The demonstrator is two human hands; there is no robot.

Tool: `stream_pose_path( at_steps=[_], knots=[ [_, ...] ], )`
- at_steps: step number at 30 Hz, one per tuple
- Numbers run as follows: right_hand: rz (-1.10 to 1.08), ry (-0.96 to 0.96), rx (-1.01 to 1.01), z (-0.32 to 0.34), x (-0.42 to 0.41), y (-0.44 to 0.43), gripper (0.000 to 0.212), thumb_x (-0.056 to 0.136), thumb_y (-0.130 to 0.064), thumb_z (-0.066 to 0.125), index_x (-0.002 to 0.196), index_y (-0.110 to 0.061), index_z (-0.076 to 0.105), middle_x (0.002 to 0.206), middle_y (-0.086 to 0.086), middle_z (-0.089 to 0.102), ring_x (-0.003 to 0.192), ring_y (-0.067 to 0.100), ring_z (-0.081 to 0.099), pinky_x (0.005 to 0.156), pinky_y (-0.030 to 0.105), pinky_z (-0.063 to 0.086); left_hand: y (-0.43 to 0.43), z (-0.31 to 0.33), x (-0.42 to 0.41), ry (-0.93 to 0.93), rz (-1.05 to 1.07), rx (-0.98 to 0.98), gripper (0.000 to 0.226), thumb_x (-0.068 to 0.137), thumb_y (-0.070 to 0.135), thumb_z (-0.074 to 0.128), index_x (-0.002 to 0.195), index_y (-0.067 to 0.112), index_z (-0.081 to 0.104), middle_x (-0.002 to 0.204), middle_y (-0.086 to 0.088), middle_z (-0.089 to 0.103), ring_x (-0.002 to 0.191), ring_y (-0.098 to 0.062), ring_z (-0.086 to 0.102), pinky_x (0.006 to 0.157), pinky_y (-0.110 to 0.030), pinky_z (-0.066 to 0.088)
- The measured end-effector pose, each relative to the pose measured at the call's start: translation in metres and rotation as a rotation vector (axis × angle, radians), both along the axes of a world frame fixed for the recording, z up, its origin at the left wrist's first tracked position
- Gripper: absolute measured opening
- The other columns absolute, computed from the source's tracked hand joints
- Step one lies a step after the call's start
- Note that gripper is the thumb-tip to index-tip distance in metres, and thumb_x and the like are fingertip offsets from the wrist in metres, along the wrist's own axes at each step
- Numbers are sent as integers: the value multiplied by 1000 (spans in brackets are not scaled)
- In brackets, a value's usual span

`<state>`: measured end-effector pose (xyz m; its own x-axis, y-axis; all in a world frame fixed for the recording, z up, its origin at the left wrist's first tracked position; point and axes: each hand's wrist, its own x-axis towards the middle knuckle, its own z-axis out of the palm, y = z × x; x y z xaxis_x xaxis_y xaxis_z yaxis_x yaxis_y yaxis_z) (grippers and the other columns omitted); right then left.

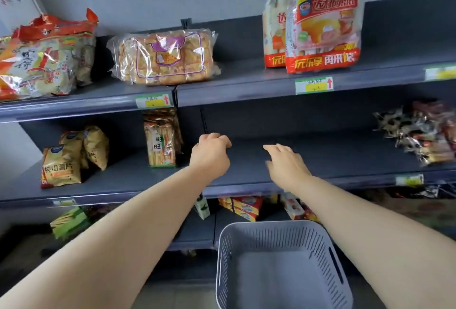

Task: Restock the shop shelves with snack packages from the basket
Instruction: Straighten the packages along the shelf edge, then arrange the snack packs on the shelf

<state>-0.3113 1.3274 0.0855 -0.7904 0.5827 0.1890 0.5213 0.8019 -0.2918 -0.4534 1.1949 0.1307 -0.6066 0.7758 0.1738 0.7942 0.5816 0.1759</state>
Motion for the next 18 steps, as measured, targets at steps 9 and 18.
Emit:
stream_pose_path(
  at_steps=[9, 18],
  knots=[
    [-137, -401, -271, -128, 115, 9, 50, 100, -27, 47, 146, -16, 33, 143, 9, 45, 130, 30, 43, 101, 41, 42, 3, -140, 91, -316, -10, -393, 54, 90, 12, 53, 142, 15, 41, 142, -9, 43, 132, -30, 37, 105, -45, 42],
    [-345, -577, -507, -208, 152, 20, 48, 93, -31, 54, 136, -14, 42, 136, 11, 47, 125, 32, 47, 100, 42, 44, -11, -243, 104, -505, 87, -509, 52, 90, 7, 46, 141, 13, 41, 143, -9, 41, 136, -29, 33, 108, -46, 39]
  ],
)
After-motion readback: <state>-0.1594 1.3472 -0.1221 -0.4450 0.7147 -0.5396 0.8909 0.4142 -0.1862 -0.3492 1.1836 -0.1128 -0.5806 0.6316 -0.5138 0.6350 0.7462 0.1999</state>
